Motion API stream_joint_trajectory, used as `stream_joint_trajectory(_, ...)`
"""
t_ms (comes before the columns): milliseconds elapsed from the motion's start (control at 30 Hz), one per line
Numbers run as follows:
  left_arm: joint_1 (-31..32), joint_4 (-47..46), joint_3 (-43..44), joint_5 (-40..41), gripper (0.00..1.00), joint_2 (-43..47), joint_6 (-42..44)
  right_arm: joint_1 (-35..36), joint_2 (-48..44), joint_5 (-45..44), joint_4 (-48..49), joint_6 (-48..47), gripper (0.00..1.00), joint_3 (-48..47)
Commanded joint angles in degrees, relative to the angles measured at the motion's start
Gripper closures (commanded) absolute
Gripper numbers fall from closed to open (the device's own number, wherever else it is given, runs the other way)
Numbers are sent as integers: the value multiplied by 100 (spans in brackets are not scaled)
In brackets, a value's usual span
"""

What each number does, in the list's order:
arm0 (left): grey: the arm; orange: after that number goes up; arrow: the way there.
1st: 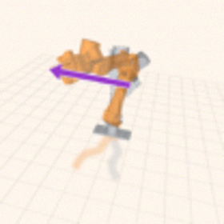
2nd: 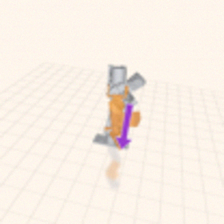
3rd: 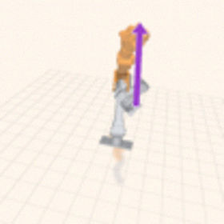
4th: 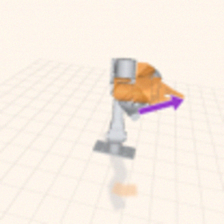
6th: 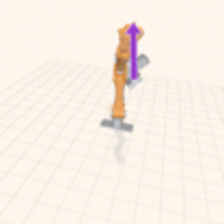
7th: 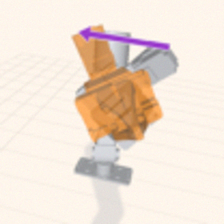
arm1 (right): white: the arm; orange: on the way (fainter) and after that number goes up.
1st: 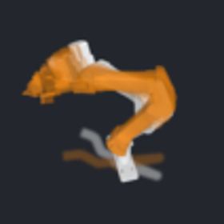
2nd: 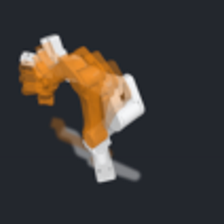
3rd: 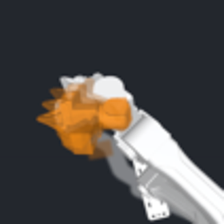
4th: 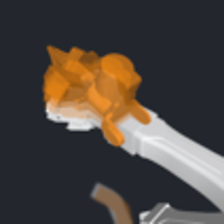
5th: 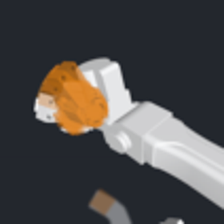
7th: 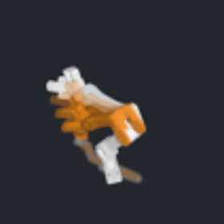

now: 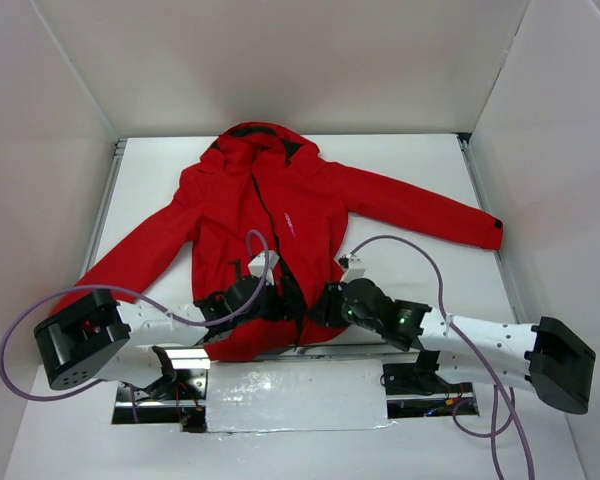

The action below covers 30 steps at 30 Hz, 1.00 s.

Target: Zip up the jacket

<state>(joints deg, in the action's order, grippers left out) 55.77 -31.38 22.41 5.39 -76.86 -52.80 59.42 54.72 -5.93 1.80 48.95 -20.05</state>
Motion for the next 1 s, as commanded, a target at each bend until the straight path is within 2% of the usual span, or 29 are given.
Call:
stream_joint_trajectory(0,22,938,368,954,27,154,-503,0,223,-1329,-655,63,61,-499)
stream_joint_trajectory(33,22,1106,447,1216,25,49,-565,-122,450,-1279,-577,-16,63,-630)
stream_joint_trajectory(67,22,1394,544,1306,24,-30,-704,-567,669,-1096,-532,-121,63,-736)
stream_joint_trajectory(100,4,1476,710,1377,24,-118,-749,-754,907,-633,-514,-392,60,-867)
stream_joint_trajectory(267,-364,1906,1308,1509,23,-882,-1066,-1248,2875,-225,-1066,-1150,51,-2307)
stream_joint_trajectory(400,-1039,2144,1590,1535,23,-1269,-1022,-1809,3991,-76,-1727,-1658,51,-3607)
stream_joint_trajectory(500,-1646,2459,1801,1649,23,-1366,-847,-2283,4362,92,-1824,-2081,53,-4119)
stream_joint_trajectory(567,-2137,2636,1976,1720,23,-1419,-663,-2452,4424,635,-1570,-2501,54,-4454)
stream_joint_trajectory(700,-2781,3040,2144,1790,23,-1358,-407,-2453,4433,1699,-1419,-3119,52,-5016)
stream_joint_trajectory(767,-2870,3294,2171,1773,23,-1122,-267,-2374,4504,1797,-1919,-3111,49,-5455)
stream_joint_trajectory(833,-2835,3348,2075,1712,24,-763,-231,-2260,4373,1719,-1983,-3041,45,-5318)
stream_joint_trajectory(967,-2808,2973,1496,1248,24,-137,-214,-2110,3960,1377,-1605,-2629,44,-4404)
